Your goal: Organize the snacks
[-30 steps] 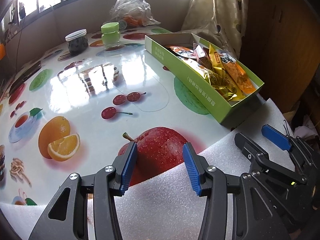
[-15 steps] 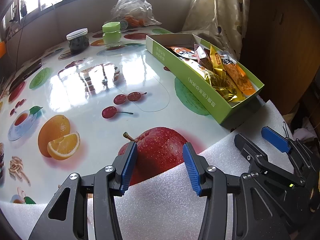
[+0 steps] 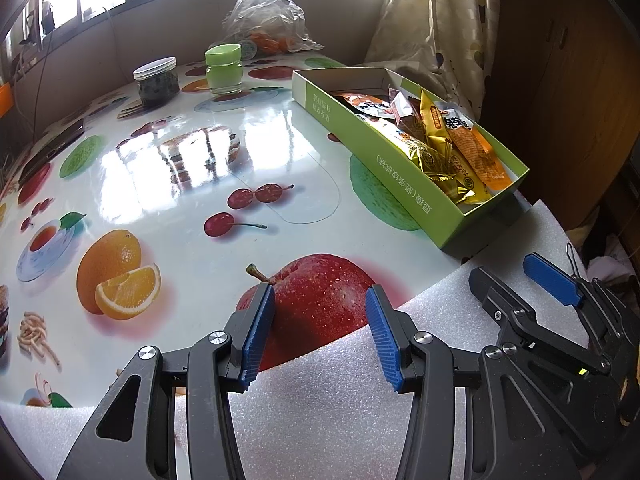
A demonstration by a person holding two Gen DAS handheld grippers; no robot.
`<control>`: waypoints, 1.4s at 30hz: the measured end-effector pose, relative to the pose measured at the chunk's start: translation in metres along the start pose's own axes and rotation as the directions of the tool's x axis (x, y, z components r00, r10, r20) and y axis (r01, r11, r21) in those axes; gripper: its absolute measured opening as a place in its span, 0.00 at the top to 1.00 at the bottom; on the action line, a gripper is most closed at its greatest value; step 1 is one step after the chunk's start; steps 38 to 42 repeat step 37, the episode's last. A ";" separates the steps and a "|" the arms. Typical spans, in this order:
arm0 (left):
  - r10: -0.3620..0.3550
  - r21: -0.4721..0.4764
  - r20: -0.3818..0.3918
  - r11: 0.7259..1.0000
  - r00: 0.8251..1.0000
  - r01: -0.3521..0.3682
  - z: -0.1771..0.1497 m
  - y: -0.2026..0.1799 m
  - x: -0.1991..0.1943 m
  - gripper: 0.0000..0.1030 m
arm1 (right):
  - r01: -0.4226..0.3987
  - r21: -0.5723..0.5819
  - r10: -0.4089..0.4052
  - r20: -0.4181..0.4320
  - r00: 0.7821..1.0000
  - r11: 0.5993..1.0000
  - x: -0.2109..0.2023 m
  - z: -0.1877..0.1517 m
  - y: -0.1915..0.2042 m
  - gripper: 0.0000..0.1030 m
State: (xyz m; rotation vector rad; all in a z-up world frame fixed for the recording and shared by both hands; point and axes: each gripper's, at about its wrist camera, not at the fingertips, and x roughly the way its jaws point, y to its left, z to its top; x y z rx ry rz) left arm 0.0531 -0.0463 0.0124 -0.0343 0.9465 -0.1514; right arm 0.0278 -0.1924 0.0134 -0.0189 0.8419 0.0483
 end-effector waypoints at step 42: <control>0.002 -0.001 0.001 1.000 1.000 -0.002 0.000 0.001 -0.001 0.53 | -0.001 0.001 0.001 0.002 1.000 1.000 0.000 -0.001 0.000 0.43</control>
